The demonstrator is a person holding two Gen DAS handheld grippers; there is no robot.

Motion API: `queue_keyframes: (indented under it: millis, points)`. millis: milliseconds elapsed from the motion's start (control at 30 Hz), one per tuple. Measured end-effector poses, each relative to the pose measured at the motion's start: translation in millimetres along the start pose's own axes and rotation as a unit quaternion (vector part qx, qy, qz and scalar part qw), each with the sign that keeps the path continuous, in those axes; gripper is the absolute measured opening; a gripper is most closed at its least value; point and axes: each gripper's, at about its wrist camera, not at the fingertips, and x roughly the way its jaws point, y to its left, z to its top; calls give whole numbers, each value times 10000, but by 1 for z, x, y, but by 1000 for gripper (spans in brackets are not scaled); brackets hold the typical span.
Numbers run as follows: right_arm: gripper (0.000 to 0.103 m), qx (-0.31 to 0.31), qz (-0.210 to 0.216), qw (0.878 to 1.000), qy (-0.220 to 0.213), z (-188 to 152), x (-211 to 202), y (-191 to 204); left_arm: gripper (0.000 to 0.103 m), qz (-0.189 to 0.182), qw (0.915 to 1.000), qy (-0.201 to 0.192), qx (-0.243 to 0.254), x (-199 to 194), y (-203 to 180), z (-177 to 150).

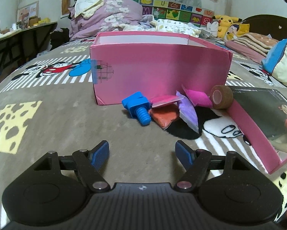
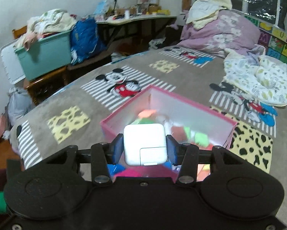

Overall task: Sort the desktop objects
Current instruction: 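Carry the white charger cube over the pink box and open the right tool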

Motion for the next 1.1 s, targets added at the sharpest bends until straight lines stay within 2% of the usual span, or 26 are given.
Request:
queue_keyframes:
  millis: [233, 667, 867, 1100]
  points:
    - [47, 223, -268, 9994, 52, 9, 35, -21, 76, 51, 10000, -24, -59, 4, 1, 2]
    - [47, 836, -581, 9942, 353, 0, 90, -80, 76, -14, 9992, -130, -365, 11, -1, 12]
    - [47, 1034, -724, 9900, 631, -6, 118, -103, 76, -37, 9983, -130, -573, 20, 1, 15]
    - [47, 938, -905, 9857, 1072, -14, 145, -118, 76, -75, 9974, -119, -713, 26, 5, 17]
